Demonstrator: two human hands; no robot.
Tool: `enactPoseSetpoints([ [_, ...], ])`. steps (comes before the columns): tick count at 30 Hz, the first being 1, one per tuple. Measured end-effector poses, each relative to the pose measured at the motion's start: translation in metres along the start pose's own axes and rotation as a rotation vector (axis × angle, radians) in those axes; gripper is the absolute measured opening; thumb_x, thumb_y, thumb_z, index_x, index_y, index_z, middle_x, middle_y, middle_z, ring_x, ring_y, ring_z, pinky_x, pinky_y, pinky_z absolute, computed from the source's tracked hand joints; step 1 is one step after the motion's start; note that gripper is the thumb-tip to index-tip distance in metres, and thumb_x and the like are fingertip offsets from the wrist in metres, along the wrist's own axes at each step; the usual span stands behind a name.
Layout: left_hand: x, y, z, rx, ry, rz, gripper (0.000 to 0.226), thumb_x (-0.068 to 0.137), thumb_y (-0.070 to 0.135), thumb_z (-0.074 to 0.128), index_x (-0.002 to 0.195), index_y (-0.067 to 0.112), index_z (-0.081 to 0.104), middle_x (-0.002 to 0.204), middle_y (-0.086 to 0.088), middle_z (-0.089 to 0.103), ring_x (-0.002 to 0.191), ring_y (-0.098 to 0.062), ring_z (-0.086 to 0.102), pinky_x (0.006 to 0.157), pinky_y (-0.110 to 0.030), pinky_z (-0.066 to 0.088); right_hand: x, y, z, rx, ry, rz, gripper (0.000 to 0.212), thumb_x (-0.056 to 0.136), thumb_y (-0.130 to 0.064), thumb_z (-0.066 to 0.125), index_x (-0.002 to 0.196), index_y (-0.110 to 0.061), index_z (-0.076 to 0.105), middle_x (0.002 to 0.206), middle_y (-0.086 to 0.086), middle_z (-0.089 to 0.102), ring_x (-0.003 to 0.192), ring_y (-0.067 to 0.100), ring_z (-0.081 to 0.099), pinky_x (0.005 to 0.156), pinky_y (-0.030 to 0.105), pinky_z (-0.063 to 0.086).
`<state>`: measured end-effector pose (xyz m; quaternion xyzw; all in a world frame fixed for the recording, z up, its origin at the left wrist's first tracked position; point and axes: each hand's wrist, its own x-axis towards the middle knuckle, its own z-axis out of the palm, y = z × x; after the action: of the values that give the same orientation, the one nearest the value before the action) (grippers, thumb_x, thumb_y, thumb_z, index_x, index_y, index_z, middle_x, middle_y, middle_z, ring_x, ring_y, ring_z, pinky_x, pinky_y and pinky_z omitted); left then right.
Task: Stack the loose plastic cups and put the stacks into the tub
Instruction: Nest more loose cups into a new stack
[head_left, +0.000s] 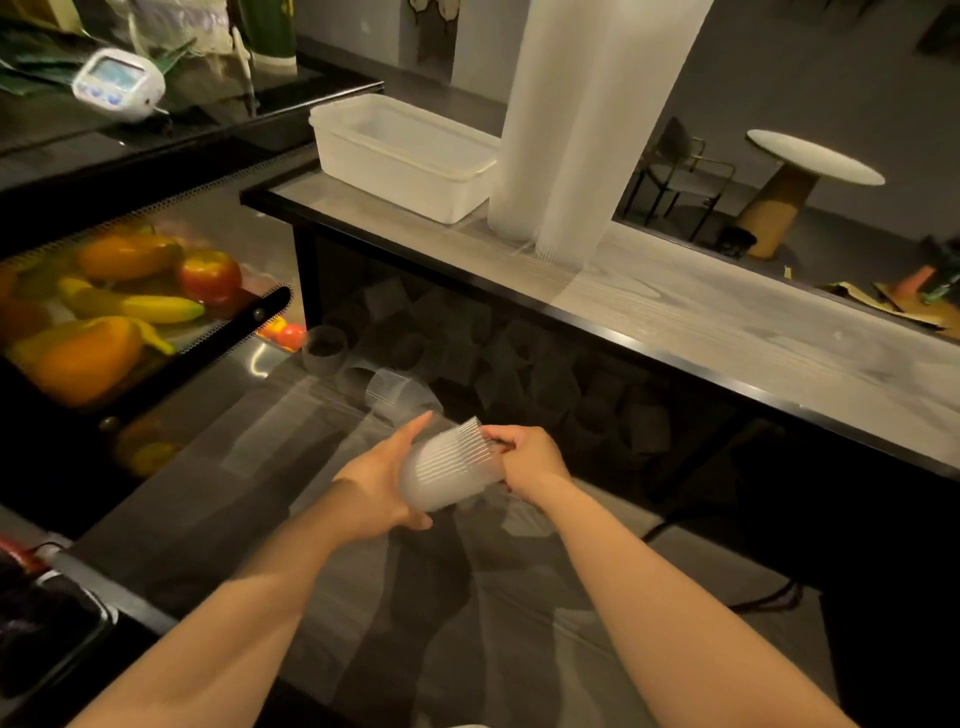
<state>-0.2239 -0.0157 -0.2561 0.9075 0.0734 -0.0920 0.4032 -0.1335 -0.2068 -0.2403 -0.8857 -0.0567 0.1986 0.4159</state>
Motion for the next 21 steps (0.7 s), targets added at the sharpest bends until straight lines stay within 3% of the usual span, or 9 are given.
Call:
enactPoseSetpoints([
  [4, 0.002, -0.015, -0.016, -0.033, -0.010, 0.009, 0.128, 0.058, 0.028, 0.093, 0.146, 0.061, 0.007, 0.140, 0.009, 0.049, 0.126, -0.016, 0.049, 0.103, -0.035, 0.045, -0.002, -0.008, 0.027, -0.061, 0.007, -0.012, 0.042, 0.093, -0.011, 0.054, 0.130, -0.029, 0.061, 0.127, 0.004, 0.063, 0.113, 0.024, 0.060, 0.096, 0.035, 0.051],
  [6, 0.003, -0.023, -0.026, -0.027, -0.032, 0.025, 0.128, 0.057, 0.028, 0.092, 0.140, 0.069, 0.005, 0.135, 0.009, 0.052, 0.120, -0.015, 0.051, 0.098, -0.034, 0.048, -0.002, -0.015, 0.043, -0.019, 0.009, -0.006, 0.038, 0.096, -0.017, 0.054, 0.131, -0.030, 0.060, 0.130, 0.003, 0.061, 0.112, 0.022, 0.060, 0.095, 0.035, 0.052],
  [9, 0.001, -0.037, -0.038, -0.008, -0.072, 0.053, 0.122, 0.055, 0.030, 0.088, 0.128, 0.080, 0.002, 0.126, 0.011, 0.052, 0.108, -0.013, 0.056, 0.087, -0.033, 0.054, 0.005, -0.033, 0.061, 0.038, -0.033, -0.002, 0.028, 0.096, -0.036, 0.056, 0.121, -0.030, 0.067, 0.109, -0.007, 0.066, 0.088, 0.018, 0.065, 0.076, 0.037, 0.059],
  [11, 0.001, -0.049, -0.048, 0.031, -0.073, 0.071, 0.119, 0.052, 0.034, 0.084, 0.129, 0.078, 0.006, 0.127, 0.013, 0.052, 0.107, -0.013, 0.057, 0.085, -0.035, 0.055, 0.013, -0.044, 0.067, 0.018, -0.052, -0.049, 0.027, 0.095, -0.045, 0.054, 0.092, -0.025, 0.073, 0.082, -0.007, 0.063, 0.074, 0.014, 0.060, 0.072, 0.038, 0.054],
  [12, 0.002, -0.055, -0.053, 0.044, -0.063, 0.078, 0.119, 0.051, 0.033, 0.084, 0.134, 0.073, 0.009, 0.130, 0.012, 0.052, 0.109, -0.013, 0.057, 0.086, -0.034, 0.054, 0.019, -0.046, 0.070, -0.022, -0.031, -0.089, 0.034, 0.096, -0.045, 0.052, 0.080, -0.020, 0.070, 0.079, -0.002, 0.061, 0.074, 0.015, 0.058, 0.075, 0.038, 0.051],
  [14, 0.006, -0.068, -0.065, 0.031, -0.043, 0.073, 0.116, 0.054, 0.026, 0.086, 0.143, 0.057, 0.017, 0.132, 0.011, 0.051, 0.108, -0.011, 0.054, 0.082, -0.025, 0.050, 0.035, -0.043, 0.074, -0.205, 0.099, -0.159, 0.034, 0.097, -0.039, 0.051, 0.090, -0.015, 0.075, 0.114, 0.004, 0.062, 0.106, 0.019, 0.056, 0.098, 0.034, 0.044],
  [16, 0.009, -0.078, -0.075, 0.018, -0.030, 0.067, 0.114, 0.060, 0.019, 0.086, 0.148, 0.046, 0.018, 0.126, 0.011, 0.048, 0.104, -0.009, 0.049, 0.073, -0.017, 0.042, 0.048, -0.041, 0.074, -0.521, 0.156, -0.192, 0.030, 0.095, -0.035, 0.049, 0.108, -0.022, 0.074, 0.150, 0.004, 0.037, 0.135, 0.026, 0.035, 0.116, 0.038, 0.026],
  [18, 0.010, -0.085, -0.084, -0.003, -0.018, 0.071, 0.113, 0.063, 0.016, 0.085, 0.150, 0.042, 0.017, 0.124, 0.013, 0.045, 0.105, -0.008, 0.047, 0.070, -0.013, 0.039, 0.056, -0.041, 0.073, -0.760, 0.060, -0.165, 0.033, 0.092, -0.032, 0.049, 0.118, -0.024, 0.069, 0.159, 0.003, 0.021, 0.144, 0.027, 0.019, 0.121, 0.049, 0.008],
  [21, 0.014, -0.095, -0.096, -0.017, -0.027, 0.078, 0.117, 0.063, 0.014, 0.084, 0.152, 0.042, 0.013, 0.131, 0.009, 0.044, 0.108, -0.010, 0.050, 0.068, -0.011, 0.044, 0.061, -0.047, 0.081, -0.939, -0.046, -0.115, 0.043, 0.091, -0.026, 0.048, 0.132, -0.019, 0.059, 0.163, -0.002, 0.009, 0.147, 0.029, 0.009, 0.119, 0.055, 0.000],
])
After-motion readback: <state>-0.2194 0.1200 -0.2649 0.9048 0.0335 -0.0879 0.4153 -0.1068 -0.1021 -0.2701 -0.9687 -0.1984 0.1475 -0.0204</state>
